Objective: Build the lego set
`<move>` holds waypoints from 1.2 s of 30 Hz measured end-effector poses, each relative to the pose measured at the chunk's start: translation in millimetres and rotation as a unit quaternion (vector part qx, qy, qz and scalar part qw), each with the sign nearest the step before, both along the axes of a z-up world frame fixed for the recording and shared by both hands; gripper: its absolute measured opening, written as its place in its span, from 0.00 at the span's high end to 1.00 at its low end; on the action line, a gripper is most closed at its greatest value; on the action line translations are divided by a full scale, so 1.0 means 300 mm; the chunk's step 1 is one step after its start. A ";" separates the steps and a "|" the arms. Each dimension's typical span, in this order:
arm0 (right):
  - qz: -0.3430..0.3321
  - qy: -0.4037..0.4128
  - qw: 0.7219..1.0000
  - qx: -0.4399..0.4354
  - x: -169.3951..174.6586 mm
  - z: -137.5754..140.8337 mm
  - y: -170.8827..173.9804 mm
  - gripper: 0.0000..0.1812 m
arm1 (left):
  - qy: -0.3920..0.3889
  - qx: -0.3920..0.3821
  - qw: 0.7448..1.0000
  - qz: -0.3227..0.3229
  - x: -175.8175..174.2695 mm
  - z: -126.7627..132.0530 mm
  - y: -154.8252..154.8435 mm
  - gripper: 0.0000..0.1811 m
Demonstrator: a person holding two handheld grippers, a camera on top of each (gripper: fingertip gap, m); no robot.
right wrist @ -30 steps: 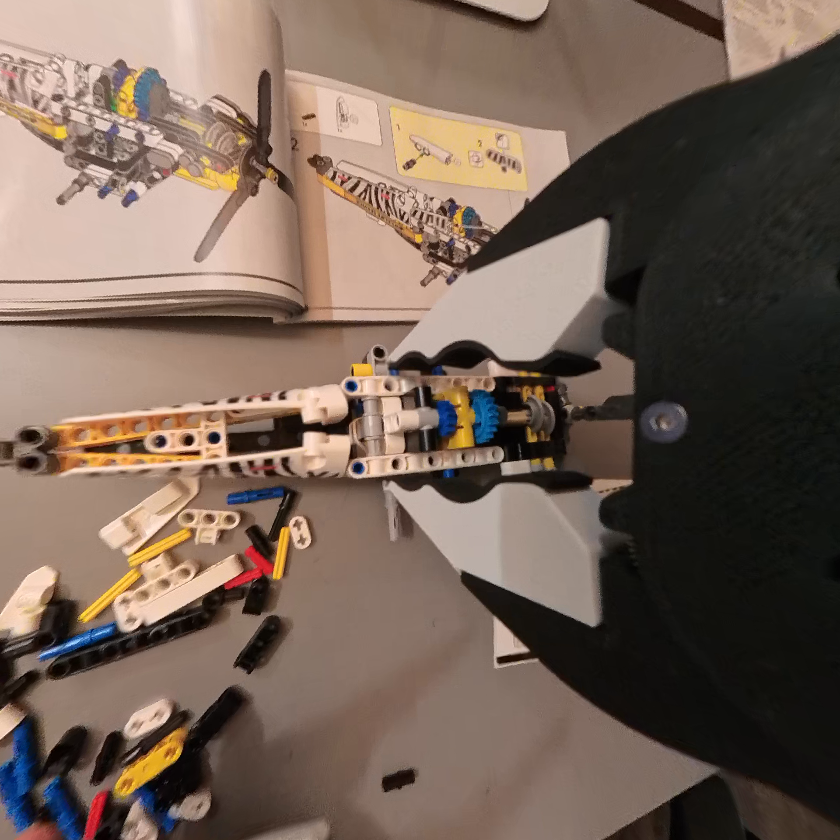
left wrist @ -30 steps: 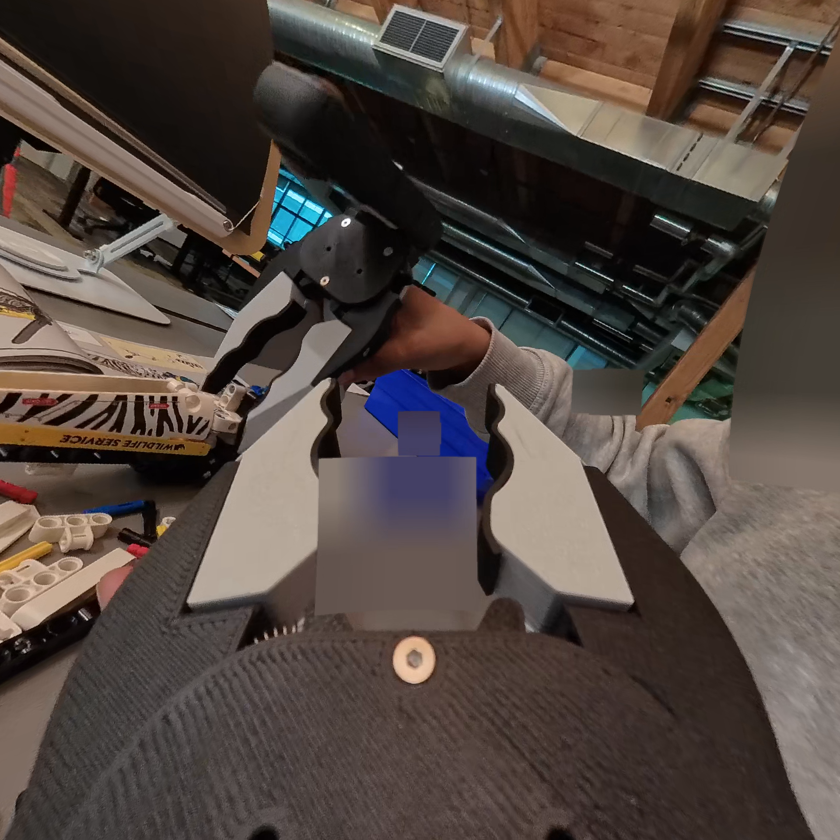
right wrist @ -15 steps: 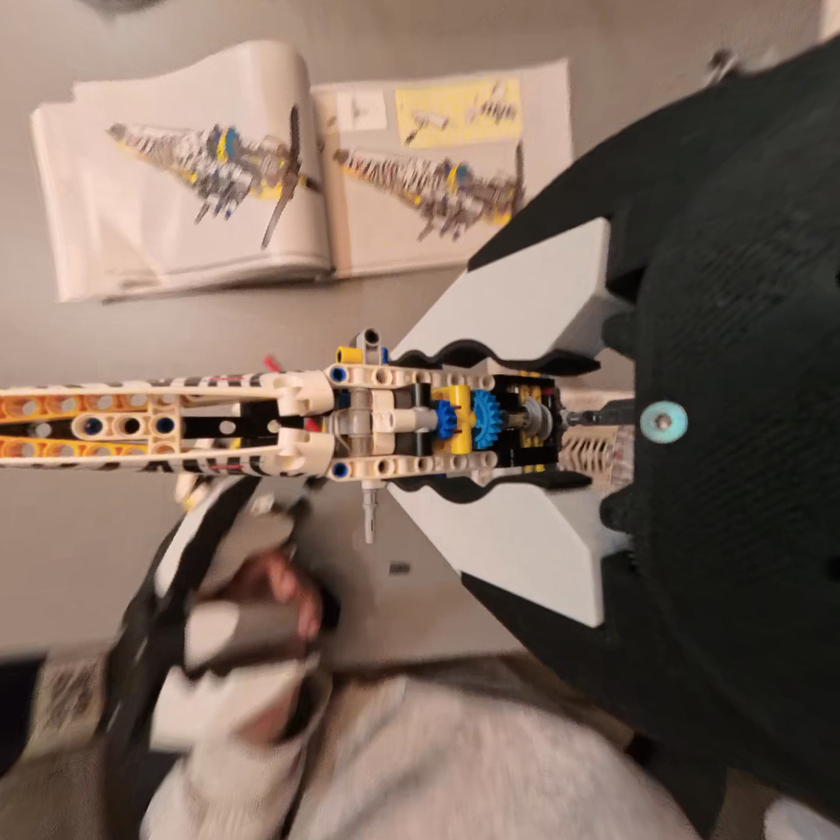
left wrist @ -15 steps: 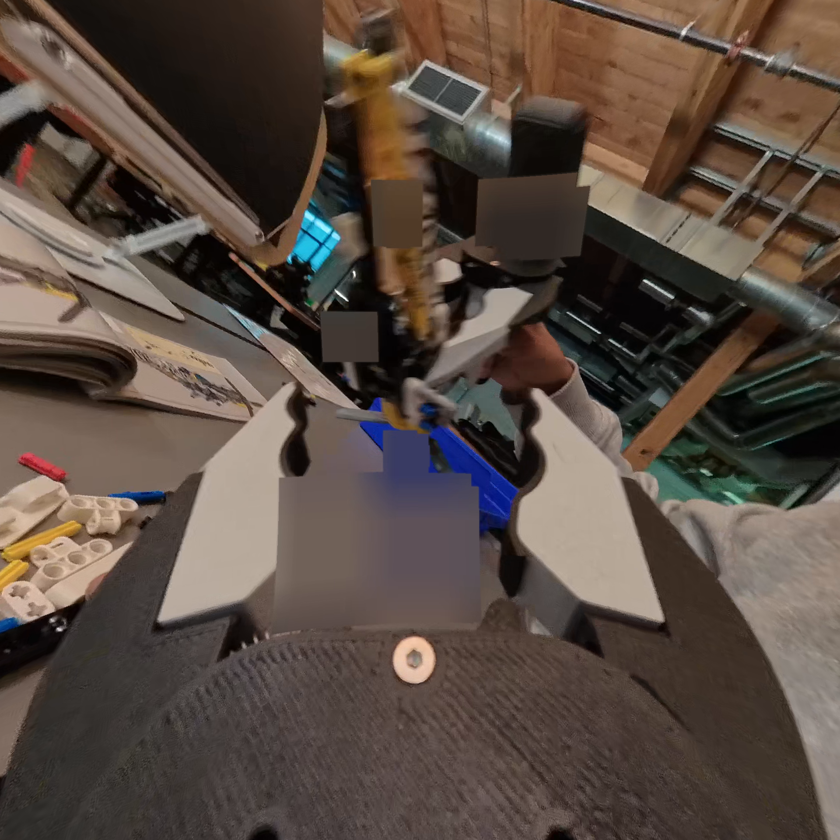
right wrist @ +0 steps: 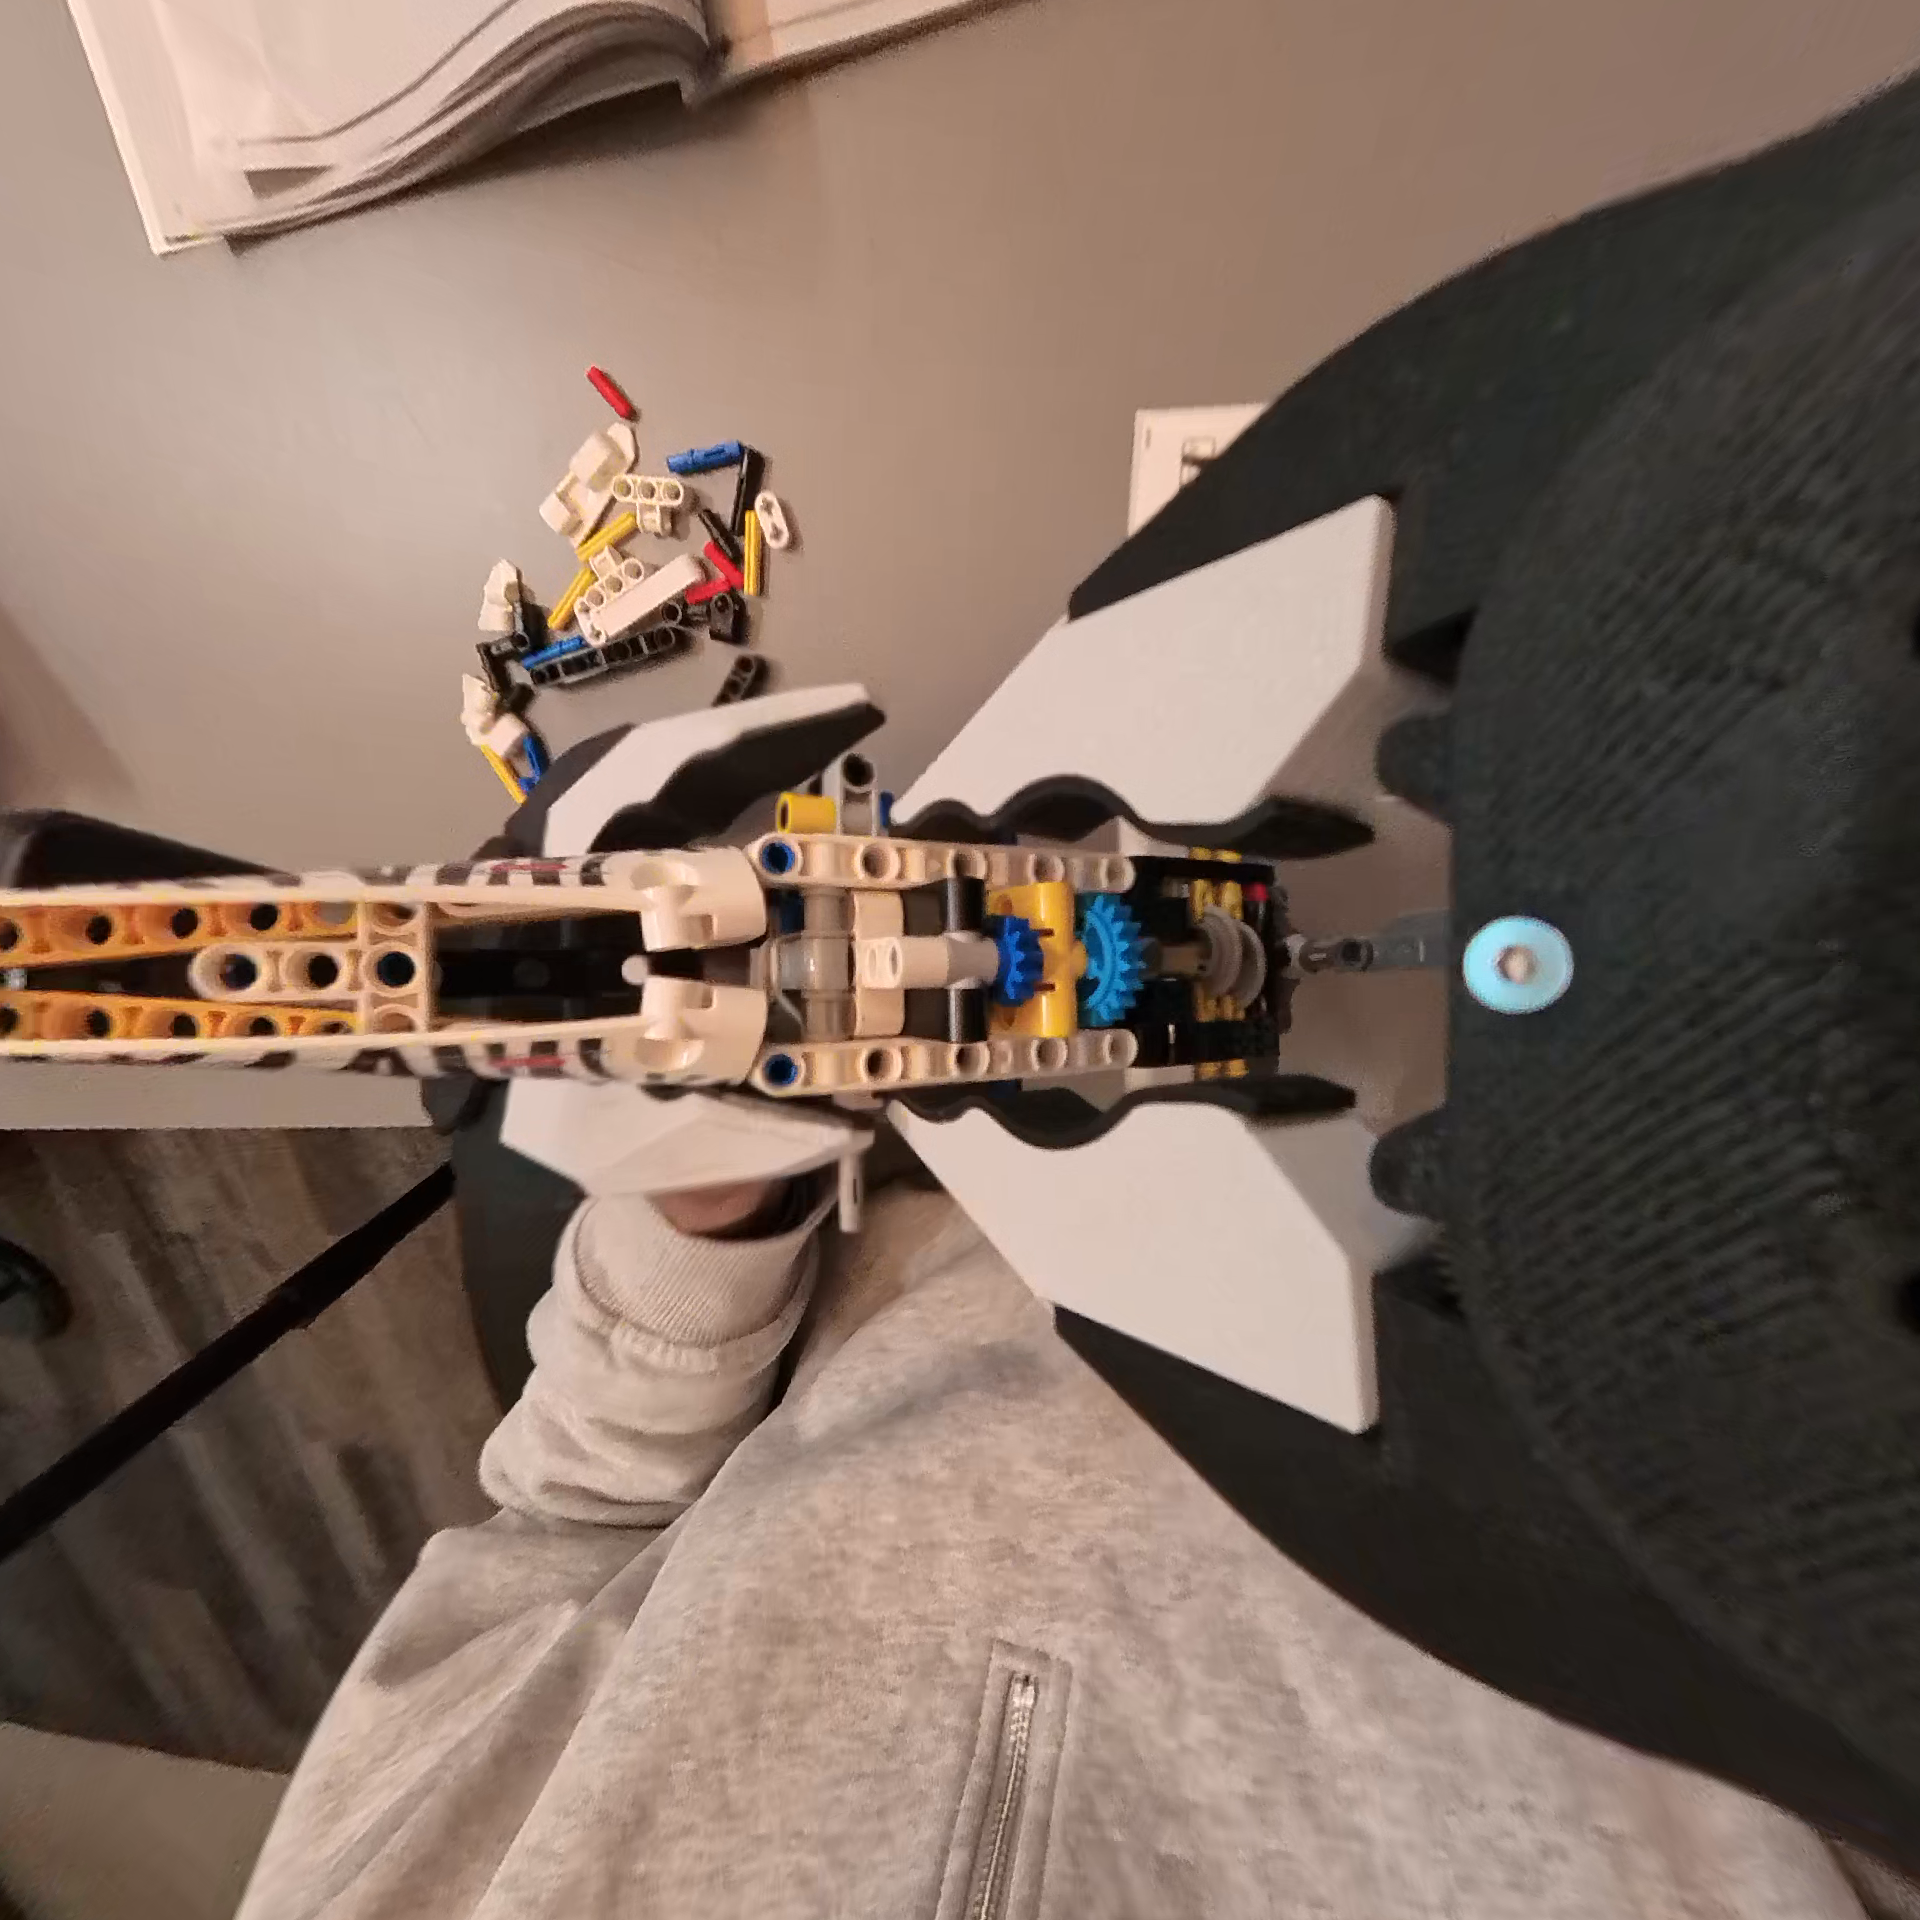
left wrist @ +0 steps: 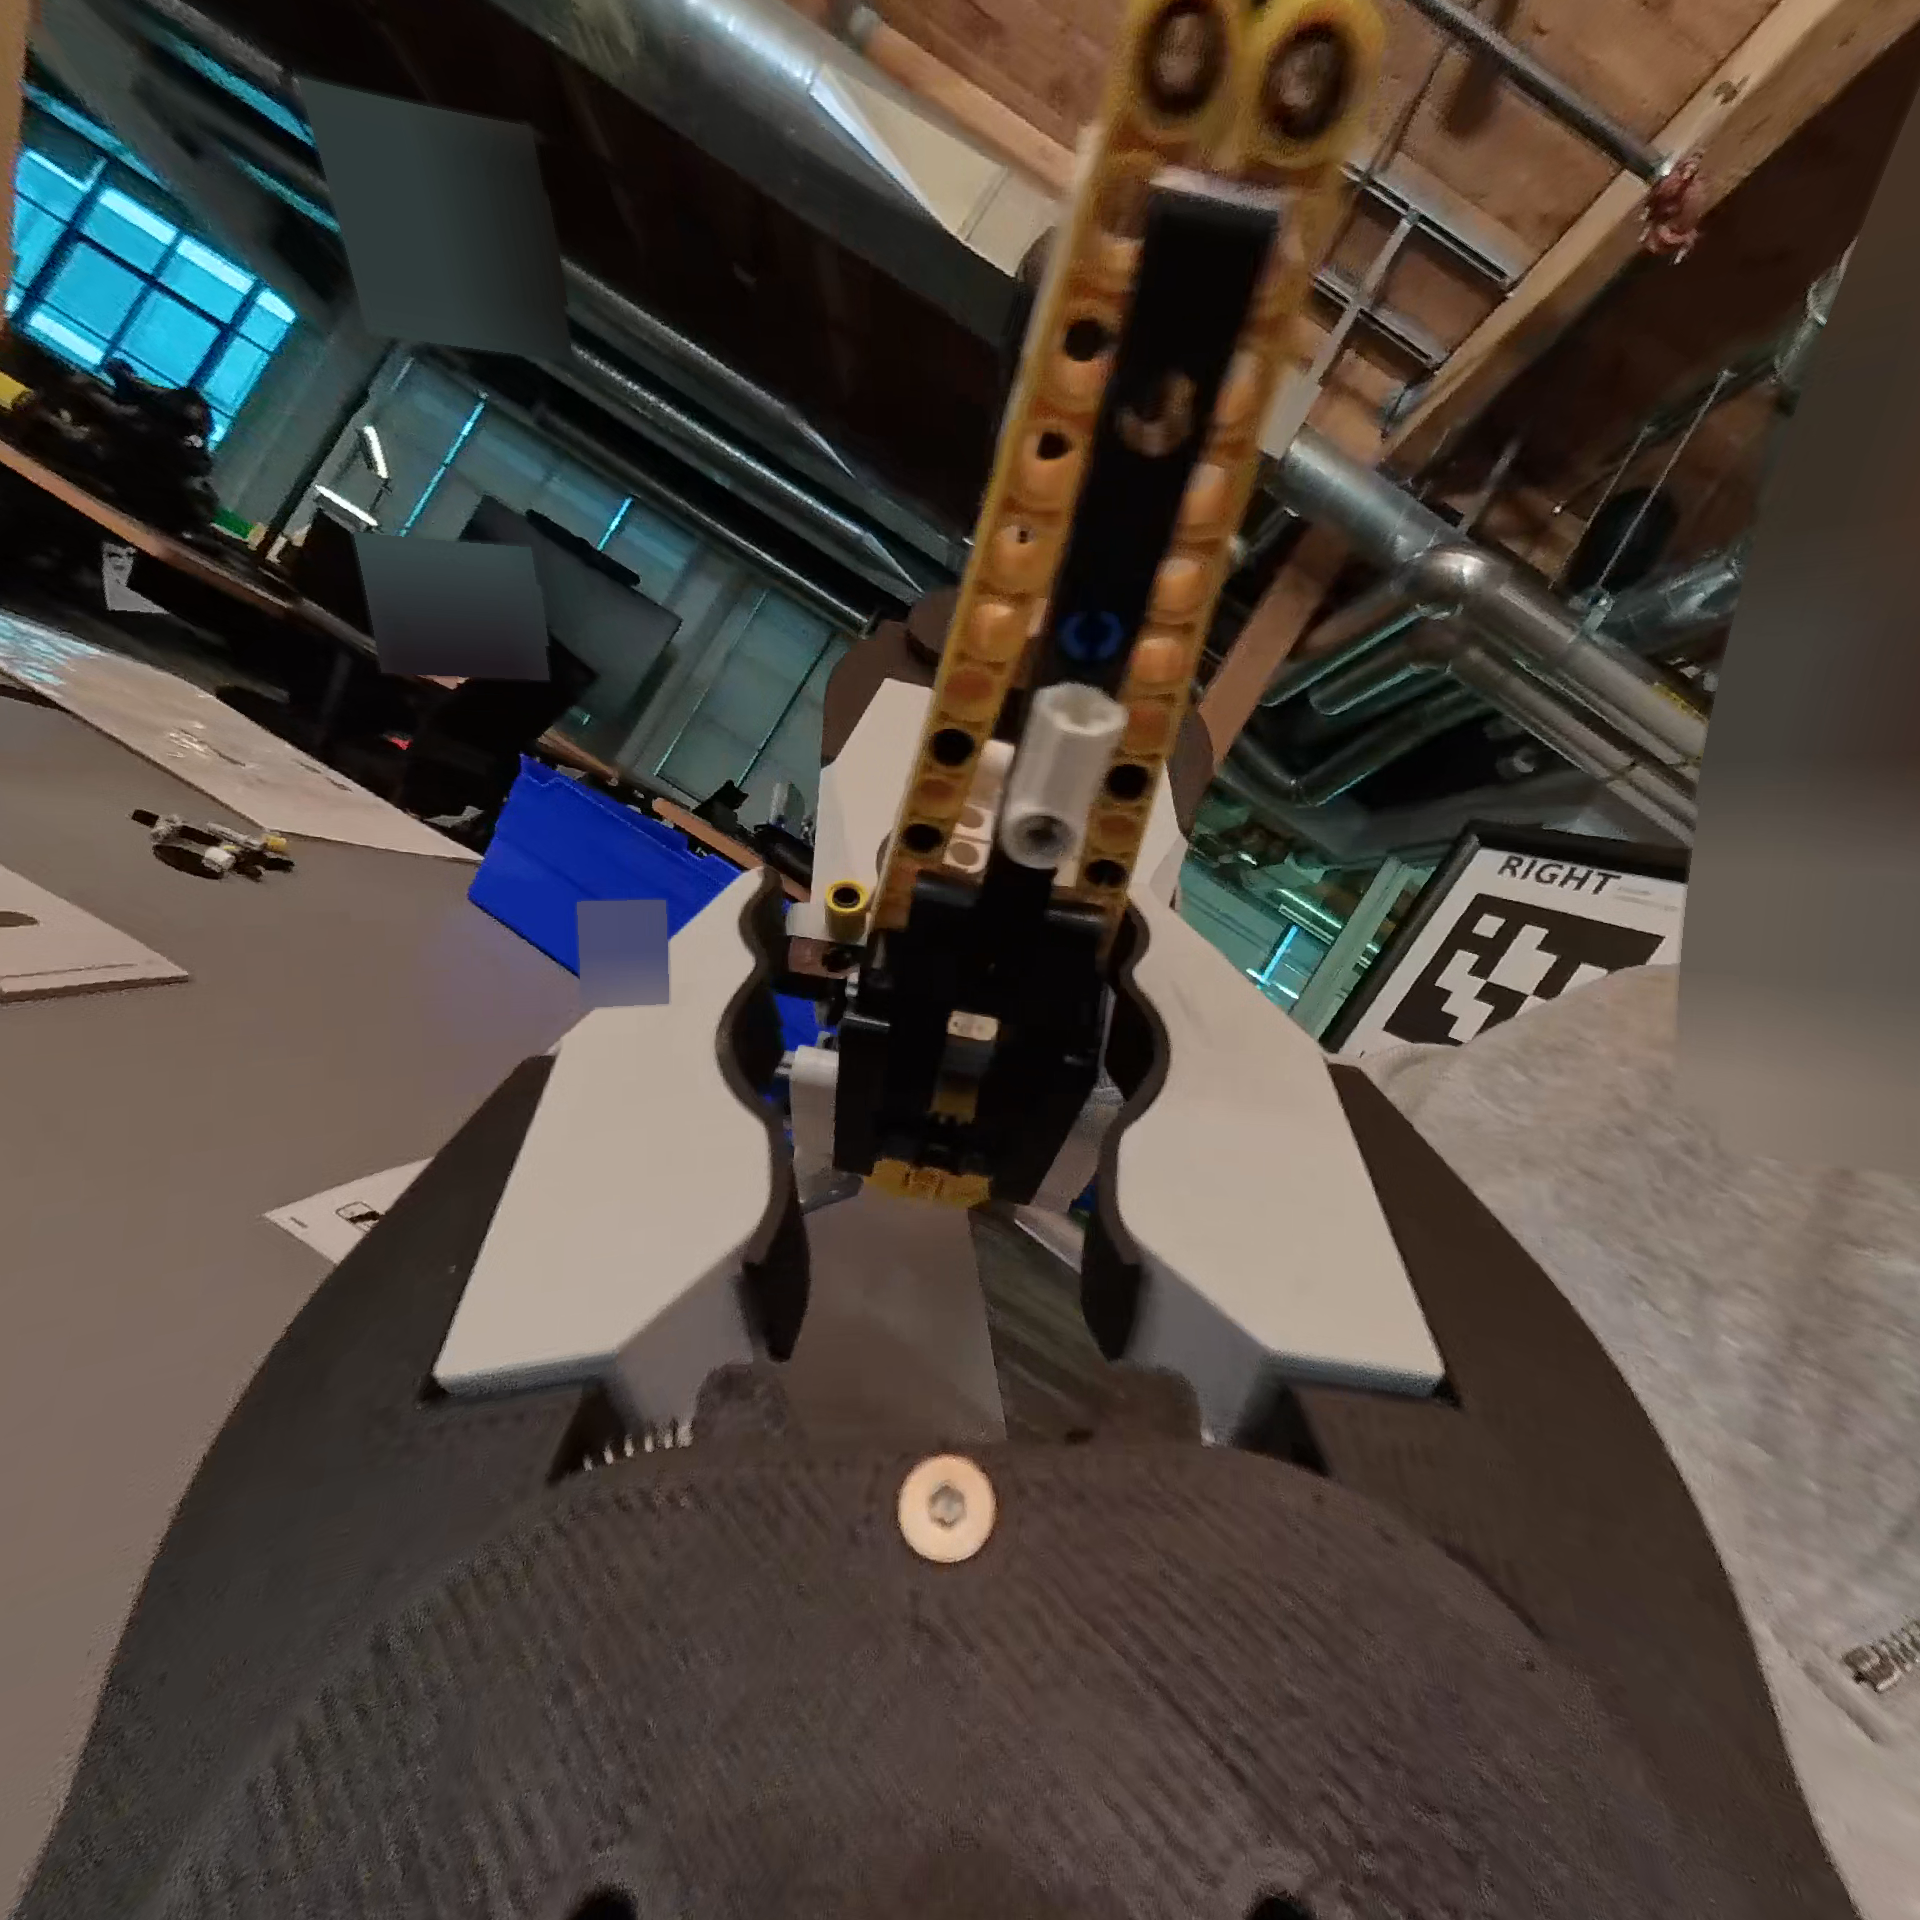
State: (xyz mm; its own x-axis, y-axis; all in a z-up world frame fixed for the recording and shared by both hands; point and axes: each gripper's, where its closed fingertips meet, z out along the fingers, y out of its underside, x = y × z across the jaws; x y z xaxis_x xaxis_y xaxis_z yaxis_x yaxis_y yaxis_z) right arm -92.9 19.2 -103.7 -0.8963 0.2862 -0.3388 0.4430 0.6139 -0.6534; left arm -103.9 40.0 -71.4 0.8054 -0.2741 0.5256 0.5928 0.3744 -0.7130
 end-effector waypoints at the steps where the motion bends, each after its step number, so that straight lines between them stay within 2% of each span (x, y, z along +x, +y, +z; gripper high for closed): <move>1: -0.009 -0.002 1.000 -0.012 0.001 0.005 0.003 0.76 | -0.001 0.002 1.000 0.000 0.002 -0.005 0.001 0.68; 7: -0.037 -0.028 0.997 -0.065 0.002 0.005 0.032 0.78 | 0.028 -0.025 0.999 0.000 0.019 -0.022 0.015 0.75; 13: -0.069 -0.005 0.984 -0.165 -0.047 0.113 0.087 0.77 | 0.003 -0.023 1.000 -0.006 0.001 -0.041 0.011 0.76; 15: -0.070 -0.015 0.979 -0.191 -0.040 0.124 0.097 0.75 | 0.002 -0.025 1.000 -0.008 0.003 -0.046 0.014 0.76; 19: -0.079 -0.025 0.981 -0.174 -0.005 0.039 0.085 0.66 | -0.001 -0.020 1.000 -0.004 -0.002 -0.047 0.009 0.76; 24: -0.089 -0.005 0.986 -0.137 0.021 -0.057 0.058 0.65 | -0.013 -0.021 1.000 -0.012 -0.001 -0.058 0.013 0.76; 26: -0.089 0.006 0.988 -0.124 0.022 -0.067 0.066 0.69 | -0.013 -0.021 1.000 -0.018 0.007 -0.058 0.020 0.76; 31: -0.090 0.007 0.984 -0.151 0.031 -0.053 0.076 0.69 | -0.027 -0.006 0.999 -0.038 0.016 -0.048 0.034 0.72; 36: -0.097 -0.010 0.977 -0.190 0.042 -0.062 0.085 0.70 | -0.025 -0.030 0.998 -0.054 0.037 -0.070 0.064 0.69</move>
